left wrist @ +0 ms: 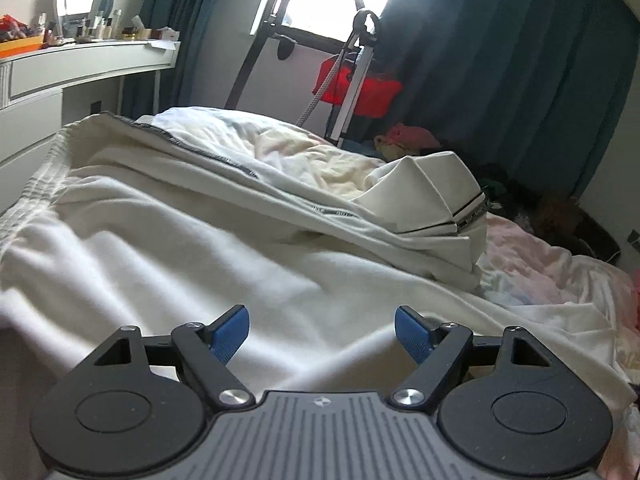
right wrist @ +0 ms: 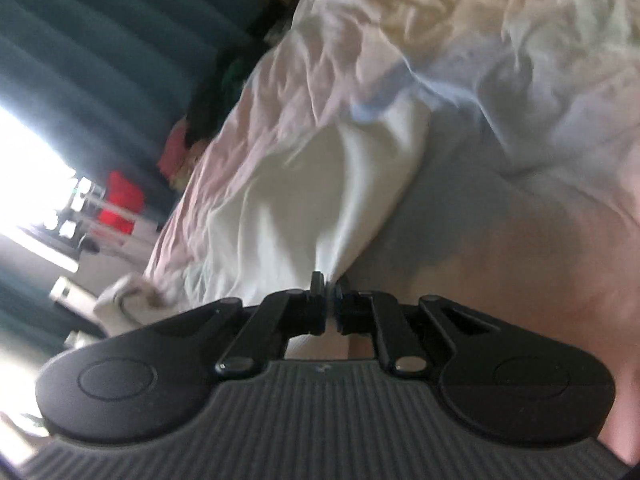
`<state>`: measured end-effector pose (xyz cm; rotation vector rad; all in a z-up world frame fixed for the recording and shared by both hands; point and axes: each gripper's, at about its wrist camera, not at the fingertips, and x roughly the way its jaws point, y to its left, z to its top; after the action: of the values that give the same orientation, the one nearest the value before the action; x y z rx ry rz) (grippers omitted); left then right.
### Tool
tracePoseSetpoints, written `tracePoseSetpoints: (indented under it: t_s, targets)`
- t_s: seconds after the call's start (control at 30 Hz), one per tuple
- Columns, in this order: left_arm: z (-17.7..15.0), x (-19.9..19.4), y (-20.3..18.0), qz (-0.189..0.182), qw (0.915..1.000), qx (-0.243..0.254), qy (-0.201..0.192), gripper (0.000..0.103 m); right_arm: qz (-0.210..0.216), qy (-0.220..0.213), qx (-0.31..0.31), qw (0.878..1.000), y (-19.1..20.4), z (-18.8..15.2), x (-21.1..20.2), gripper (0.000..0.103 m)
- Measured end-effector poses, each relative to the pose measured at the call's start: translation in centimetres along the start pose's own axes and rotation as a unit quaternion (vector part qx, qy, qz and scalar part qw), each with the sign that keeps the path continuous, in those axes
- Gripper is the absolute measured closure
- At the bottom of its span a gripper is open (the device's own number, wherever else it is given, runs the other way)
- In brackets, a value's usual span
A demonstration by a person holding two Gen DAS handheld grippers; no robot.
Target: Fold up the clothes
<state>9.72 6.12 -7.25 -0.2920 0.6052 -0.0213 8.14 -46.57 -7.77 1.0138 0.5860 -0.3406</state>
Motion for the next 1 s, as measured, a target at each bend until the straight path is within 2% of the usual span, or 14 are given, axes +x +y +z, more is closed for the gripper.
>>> tracePoseSetpoints:
  t_s: [0.07, 0.13, 0.17, 0.2, 0.23, 0.27, 0.4, 0.53, 0.6, 0.67, 0.73, 0.77, 0.8, 1.0]
  targets:
    - [-0.6, -0.7, -0.1, 0.007, 1.0000, -0.004, 0.005, 0.021, 0.013, -0.008, 0.006, 1.000, -0.2, -0.1, -0.4, 0.091]
    - [-1.1, -1.4, -0.1, 0.010, 0.9998, -0.010, 0.010, 0.021, 0.027, -0.017, 0.020, 0.999, -0.4, 0.0, -0.5, 0.081]
    - [-1.2, -1.6, 0.0, 0.010, 0.9998, -0.015, 0.012, 0.021, 0.033, -0.021, 0.026, 0.999, -0.6, 0.1, -0.4, 0.063]
    - [-1.3, -1.8, 0.0, 0.008, 0.9997, -0.018, 0.014, 0.021, 0.037, -0.026, 0.032, 0.998, -0.7, 0.2, -0.4, 0.038]
    - [-1.4, -1.9, 0.0, 0.007, 0.9997, -0.019, 0.014, 0.021, 0.037, -0.035, 0.038, 0.998, -1.0, 0.1, -0.4, 0.031]
    - [-1.5, -1.9, -0.1, 0.007, 0.9997, -0.018, 0.013, 0.021, 0.037, -0.044, 0.045, 0.997, -1.2, 0.1, -0.3, 0.031]
    - [-1.8, -1.1, -0.5, 0.014, 0.9996, -0.018, 0.016, 0.021, 0.046, -0.063, 0.091, 0.993, -2.8, 1.7, 1.7, 0.033]
    - [-2.0, 0.3, -0.3, 0.006, 0.9985, -0.039, 0.038, 0.021, 0.068, -0.078, 0.171, 0.980, -5.5, 2.8, 4.7, 0.042]
    - [-2.1, 0.8, -0.2, 0.005, 0.9983, -0.042, 0.039, 0.020, 0.070, -0.087, 0.207, 0.972, -6.7, 3.0, 6.0, 0.061]
    - [-2.0, 1.3, -0.3, 0.007, 0.9982, -0.045, 0.039, 0.020, 0.069, -0.094, 0.227, 0.967, -7.5, 3.5, 7.0, 0.072]
    - [-1.9, 1.7, -0.3, 0.009, 0.9980, -0.048, 0.039, 0.020, 0.058, -0.107, 0.214, 0.969, -7.6, 4.1, 8.0, 0.079]
    - [-1.8, 1.9, -0.3, 0.009, 0.9982, -0.047, 0.038, 0.020, 0.048, -0.112, 0.202, 0.972, -7.5, 4.4, 8.5, 0.091]
    - [-1.8, 2.0, -0.3, 0.010, 0.9983, -0.044, 0.036, 0.020, 0.037, -0.114, 0.192, 0.974, -7.3, 4.6, 8.7, 0.096]
    - [-1.8, 2.5, 0.0, 0.004, 0.9979, -0.054, 0.034, 0.019, 0.048, -0.203, 0.139, 0.968, -4.7, 6.0, 5.2, 0.098]
